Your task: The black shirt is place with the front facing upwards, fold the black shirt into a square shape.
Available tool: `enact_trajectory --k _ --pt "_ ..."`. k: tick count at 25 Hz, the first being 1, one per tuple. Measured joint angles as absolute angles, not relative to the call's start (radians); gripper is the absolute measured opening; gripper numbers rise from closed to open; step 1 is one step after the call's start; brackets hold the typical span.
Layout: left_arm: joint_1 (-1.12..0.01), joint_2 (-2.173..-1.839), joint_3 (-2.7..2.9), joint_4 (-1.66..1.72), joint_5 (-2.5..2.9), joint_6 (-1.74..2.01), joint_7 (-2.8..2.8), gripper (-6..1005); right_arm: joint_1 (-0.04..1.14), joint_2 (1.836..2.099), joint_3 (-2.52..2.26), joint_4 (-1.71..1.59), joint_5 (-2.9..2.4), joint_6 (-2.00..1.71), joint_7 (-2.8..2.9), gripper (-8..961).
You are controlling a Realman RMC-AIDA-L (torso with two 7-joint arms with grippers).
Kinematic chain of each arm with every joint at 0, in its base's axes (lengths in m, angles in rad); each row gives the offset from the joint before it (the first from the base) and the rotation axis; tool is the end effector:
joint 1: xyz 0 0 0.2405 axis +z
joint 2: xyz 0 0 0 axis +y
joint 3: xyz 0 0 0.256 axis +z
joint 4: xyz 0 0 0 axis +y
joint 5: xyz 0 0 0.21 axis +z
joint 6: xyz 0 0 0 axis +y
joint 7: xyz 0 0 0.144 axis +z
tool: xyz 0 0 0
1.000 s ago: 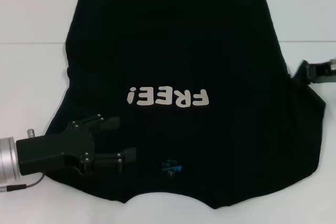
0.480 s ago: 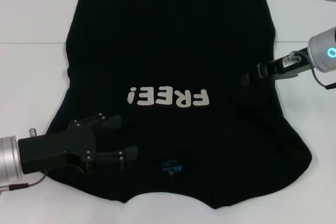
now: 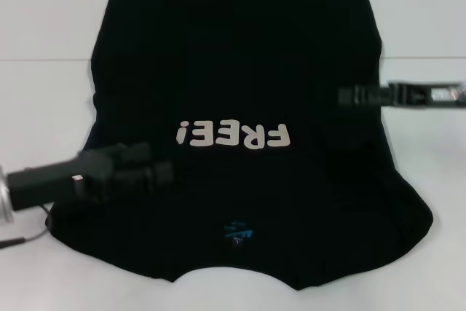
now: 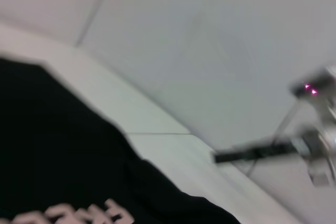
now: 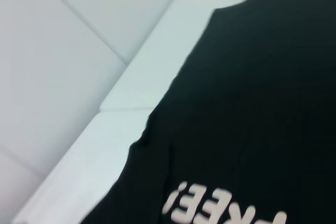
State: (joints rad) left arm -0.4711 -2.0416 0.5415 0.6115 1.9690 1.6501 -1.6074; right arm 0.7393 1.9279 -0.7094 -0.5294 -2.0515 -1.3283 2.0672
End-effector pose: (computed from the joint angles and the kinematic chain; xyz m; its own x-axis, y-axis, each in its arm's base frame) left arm -0.2865 0.3127 0.0276 0.5417 0.5472 0.6381 0.7004 -0.7136 0.0173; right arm 0.2453 0.4106 0.0383 0.4534 -0.7392 -0.4980 -0.8638 -0.5022 -0.0410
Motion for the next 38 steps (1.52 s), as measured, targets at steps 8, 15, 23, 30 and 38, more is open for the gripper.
enact_trajectory --k 8,15,23,30,38 --pt "-0.496 -1.915 0.54 0.628 2.086 1.611 -2.14 943 0.606 1.958 -0.715 -0.528 -2.038 -1.481 1.626 784" --pt "-0.544 -1.854 0.54 0.698 2.393 1.567 -2.416 935 0.562 1.981 -0.726 -0.531 -2.05 -1.525 1.513 835" --pt "-0.608 -1.861 0.545 0.67 2.554 1.518 -2.451 924 0.572 1.991 -0.727 -0.527 -2.091 -1.511 1.512 834" --pt "-0.621 -1.875 0.551 0.653 2.59 1.487 -2.453 916 0.578 1.994 -0.727 -0.526 -2.092 -1.513 1.516 835" --pt "-0.628 -1.886 0.552 0.629 2.608 1.477 -2.449 906 0.58 1.996 -0.727 -0.526 -2.092 -1.518 1.517 834"
